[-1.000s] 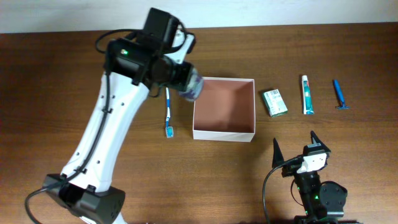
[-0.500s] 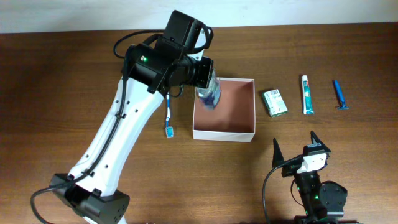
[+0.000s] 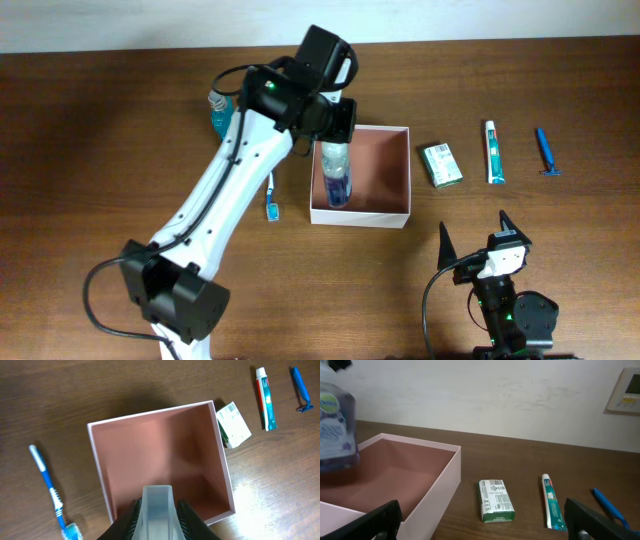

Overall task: Pack container
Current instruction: 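Lift the soap bottle and carry it right over the pink box, then lower the soap bottle into the box and open the left gripper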

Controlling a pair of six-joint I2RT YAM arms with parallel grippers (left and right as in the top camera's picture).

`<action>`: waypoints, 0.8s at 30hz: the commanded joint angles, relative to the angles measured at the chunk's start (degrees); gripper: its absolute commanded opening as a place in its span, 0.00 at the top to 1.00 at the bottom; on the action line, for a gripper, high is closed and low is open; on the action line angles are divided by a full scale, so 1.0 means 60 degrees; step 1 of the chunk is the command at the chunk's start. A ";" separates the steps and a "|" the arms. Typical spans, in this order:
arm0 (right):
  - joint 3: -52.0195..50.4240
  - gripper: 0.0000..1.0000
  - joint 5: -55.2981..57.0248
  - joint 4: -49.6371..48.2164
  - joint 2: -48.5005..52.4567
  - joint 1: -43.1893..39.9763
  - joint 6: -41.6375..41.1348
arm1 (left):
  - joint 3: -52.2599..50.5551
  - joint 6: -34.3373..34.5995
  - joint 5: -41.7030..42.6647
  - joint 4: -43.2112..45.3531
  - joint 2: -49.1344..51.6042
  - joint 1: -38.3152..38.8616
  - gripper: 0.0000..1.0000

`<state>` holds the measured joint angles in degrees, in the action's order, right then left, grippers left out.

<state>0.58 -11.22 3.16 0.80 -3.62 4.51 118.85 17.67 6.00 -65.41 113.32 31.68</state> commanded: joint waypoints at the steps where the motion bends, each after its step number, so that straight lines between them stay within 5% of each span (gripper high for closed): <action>1: -0.0044 0.01 0.0087 0.0066 -0.0098 -0.0044 -0.0044 | 0.0375 0.0197 0.0106 0.0219 0.0149 0.0146 0.76; 24: -0.0044 0.01 0.0087 0.0066 -0.0098 -0.0044 -0.0044 | 0.0375 -0.0361 -0.1730 0.1293 0.0943 0.0149 0.75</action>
<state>0.58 -11.22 3.16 0.80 -3.62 4.47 118.85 17.10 -3.38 -58.76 118.85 32.56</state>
